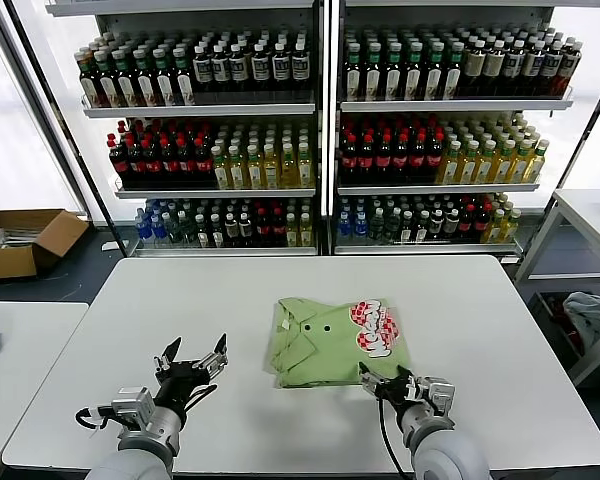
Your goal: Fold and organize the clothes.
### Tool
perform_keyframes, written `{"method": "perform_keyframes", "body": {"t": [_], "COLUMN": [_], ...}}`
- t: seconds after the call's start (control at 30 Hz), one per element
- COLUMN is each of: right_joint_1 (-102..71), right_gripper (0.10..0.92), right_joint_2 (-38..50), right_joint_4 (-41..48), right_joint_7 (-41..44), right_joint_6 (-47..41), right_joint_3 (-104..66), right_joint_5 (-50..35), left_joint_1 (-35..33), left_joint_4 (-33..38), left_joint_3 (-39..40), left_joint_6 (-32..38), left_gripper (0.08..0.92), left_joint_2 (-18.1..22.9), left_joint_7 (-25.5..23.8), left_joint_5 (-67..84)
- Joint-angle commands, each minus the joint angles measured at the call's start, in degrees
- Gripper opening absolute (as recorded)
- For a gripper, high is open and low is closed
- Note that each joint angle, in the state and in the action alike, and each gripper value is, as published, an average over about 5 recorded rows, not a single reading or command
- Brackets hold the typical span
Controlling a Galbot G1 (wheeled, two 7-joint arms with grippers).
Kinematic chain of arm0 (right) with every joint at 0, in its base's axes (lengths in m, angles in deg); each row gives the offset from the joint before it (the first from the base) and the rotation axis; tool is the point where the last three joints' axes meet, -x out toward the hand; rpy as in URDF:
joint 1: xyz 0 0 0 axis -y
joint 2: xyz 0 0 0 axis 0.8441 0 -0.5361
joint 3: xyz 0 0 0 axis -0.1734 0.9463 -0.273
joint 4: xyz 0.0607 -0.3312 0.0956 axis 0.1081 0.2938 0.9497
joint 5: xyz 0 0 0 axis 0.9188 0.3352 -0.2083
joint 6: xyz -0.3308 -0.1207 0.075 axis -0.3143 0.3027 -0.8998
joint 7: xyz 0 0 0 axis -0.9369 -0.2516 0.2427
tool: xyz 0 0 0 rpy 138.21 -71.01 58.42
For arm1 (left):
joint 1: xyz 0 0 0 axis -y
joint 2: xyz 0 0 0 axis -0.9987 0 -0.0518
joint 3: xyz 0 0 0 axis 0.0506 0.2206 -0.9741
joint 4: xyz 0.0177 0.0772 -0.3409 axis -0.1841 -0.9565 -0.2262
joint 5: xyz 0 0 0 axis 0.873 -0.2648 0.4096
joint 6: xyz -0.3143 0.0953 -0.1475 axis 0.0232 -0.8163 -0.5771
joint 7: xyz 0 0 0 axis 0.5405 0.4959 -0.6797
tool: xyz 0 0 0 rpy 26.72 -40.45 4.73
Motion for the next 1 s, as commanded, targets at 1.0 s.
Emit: {"method": "perform_keyframes", "body": {"t": [1.0], "right_joint_1": [-7.65], "right_gripper": [0.823], "right_joint_2": [-0.07], "right_joint_4": [-4.79], "right_joint_7": [5.05], "right_joint_6": [4.85], "right_joint_3": [-15.48], "right_joint_5": [26.83], "left_joint_1": [-2.35], "left_joint_4": [-1.82], "left_joint_3": [0.89], "left_joint_6": [10.2], "left_gripper": [0.823], "left_joint_2": [2.63], "left_joint_7": [-3.06], "left_joint_5": [-0.98]}}
